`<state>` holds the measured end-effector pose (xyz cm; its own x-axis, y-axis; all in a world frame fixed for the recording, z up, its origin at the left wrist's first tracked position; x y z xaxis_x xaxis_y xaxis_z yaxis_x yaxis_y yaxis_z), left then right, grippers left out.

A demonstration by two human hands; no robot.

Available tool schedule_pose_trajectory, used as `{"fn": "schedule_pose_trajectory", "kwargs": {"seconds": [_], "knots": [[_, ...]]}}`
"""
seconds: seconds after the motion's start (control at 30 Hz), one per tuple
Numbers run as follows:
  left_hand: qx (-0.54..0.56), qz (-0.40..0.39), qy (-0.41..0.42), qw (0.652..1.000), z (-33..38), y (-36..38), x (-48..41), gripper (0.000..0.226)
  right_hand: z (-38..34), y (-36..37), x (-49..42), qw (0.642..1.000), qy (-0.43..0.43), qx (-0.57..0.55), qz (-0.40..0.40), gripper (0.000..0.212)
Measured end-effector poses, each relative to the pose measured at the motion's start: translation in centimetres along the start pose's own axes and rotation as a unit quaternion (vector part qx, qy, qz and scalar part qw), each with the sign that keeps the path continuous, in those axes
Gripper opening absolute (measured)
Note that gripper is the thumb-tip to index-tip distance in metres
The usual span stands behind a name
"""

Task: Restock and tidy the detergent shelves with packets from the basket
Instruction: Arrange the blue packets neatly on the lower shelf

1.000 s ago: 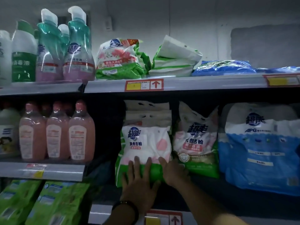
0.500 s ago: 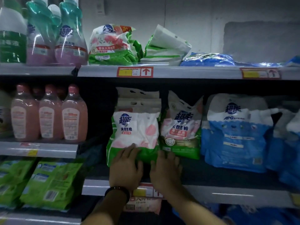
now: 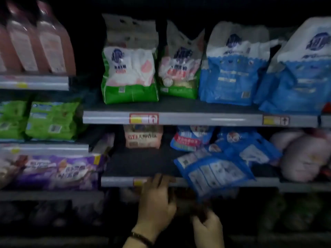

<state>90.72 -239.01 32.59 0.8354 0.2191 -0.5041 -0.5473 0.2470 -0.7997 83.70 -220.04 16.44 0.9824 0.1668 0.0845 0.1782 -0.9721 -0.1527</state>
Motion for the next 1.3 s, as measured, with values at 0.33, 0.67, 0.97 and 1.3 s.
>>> {"fn": "schedule_pose_trajectory", "kwargs": {"seconds": [0.33,0.67,0.97,1.3], "knots": [[0.088,-0.293,-0.121,0.944,-3.7,11.3,18.5,0.043,8.6,-2.4,10.5,0.984,0.093,0.154,0.003,0.033],[0.105,-0.384,-0.185,0.898,-6.1,15.9,26.9,0.032,17.8,-2.7,8.5,0.920,0.251,0.289,-0.080,0.065],[0.103,-0.409,-0.172,0.890,-6.9,18.1,27.9,0.036,22.0,-3.4,6.8,0.873,0.329,0.338,-0.124,0.089],[0.123,-0.401,-0.174,0.891,-6.4,20.7,27.3,0.021,25.5,-2.8,5.4,0.878,0.329,0.328,-0.119,0.078]]}}
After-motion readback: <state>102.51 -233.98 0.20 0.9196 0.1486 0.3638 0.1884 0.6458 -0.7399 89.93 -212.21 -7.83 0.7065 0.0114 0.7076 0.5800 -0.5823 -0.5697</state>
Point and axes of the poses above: each hand's wrist, its own x-axis away from the middle knuckle, its own y-axis out of the palm, z = x × y, the point moved 2 cm from there along -x, towards the middle knuckle, and after that the axes turned 9 degrees about -x, right-handed, at the moved point
